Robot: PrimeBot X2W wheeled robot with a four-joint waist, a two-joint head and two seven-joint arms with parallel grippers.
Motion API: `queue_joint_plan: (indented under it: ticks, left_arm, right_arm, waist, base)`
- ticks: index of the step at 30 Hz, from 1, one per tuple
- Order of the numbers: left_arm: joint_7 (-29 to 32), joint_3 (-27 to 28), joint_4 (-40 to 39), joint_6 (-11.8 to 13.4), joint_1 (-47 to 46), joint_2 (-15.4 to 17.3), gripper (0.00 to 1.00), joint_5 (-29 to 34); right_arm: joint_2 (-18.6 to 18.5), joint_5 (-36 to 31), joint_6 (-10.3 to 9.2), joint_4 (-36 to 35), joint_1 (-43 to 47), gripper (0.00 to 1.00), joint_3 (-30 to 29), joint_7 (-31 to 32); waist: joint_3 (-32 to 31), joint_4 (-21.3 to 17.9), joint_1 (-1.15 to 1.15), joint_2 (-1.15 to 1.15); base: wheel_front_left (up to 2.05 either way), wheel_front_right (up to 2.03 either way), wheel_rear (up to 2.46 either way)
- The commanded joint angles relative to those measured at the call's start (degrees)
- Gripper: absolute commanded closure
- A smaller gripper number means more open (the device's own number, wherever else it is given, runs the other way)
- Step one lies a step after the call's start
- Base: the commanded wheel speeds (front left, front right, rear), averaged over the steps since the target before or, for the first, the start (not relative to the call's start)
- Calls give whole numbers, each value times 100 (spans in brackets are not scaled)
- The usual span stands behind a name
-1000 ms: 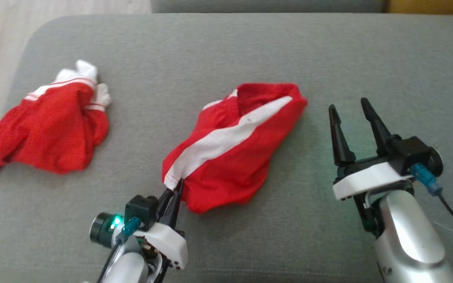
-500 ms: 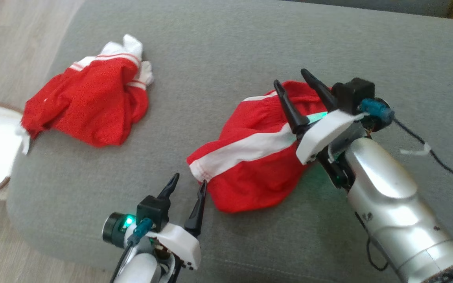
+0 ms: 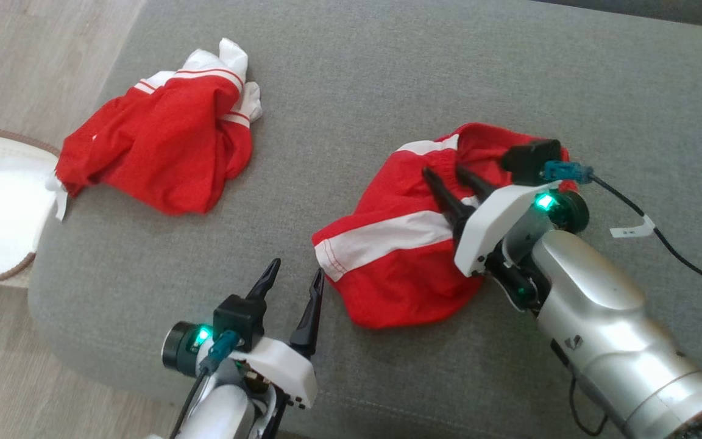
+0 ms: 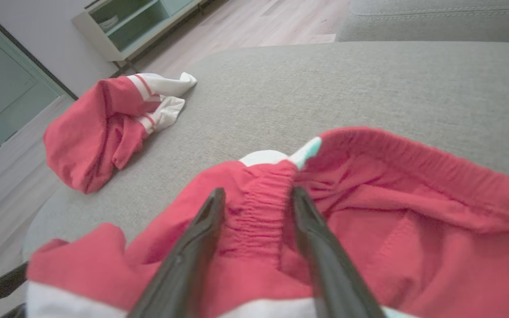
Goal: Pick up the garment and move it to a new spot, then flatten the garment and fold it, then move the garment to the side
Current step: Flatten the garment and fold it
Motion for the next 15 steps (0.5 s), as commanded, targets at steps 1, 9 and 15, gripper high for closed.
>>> queue_joint_plan:
  ticks: [1, 9, 15]
  left_arm:
    - [-31, 149, -163, 40, -169, 10, 0, -21]
    - [-31, 223, -93, 31, -178, 10, 0, 33]
    - [-31, 327, -21, -6, -136, 10, 0, 95]
  right_arm:
    - [19, 78, 42, -188, -28, 100, 71, -68]
    - [-38, 606, 42, -245, -478, 100, -146, -866]
    - [-173, 883, 42, -71, -861, 100, -742, -1359]
  waist:
    - [-3, -18, 0, 0]
    - [-102, -252, 0, 0]
    - [-294, -638, 0, 0]
  base:
    - [0, 0, 0]
    - [0, 0, 0]
    - [0, 0, 0]
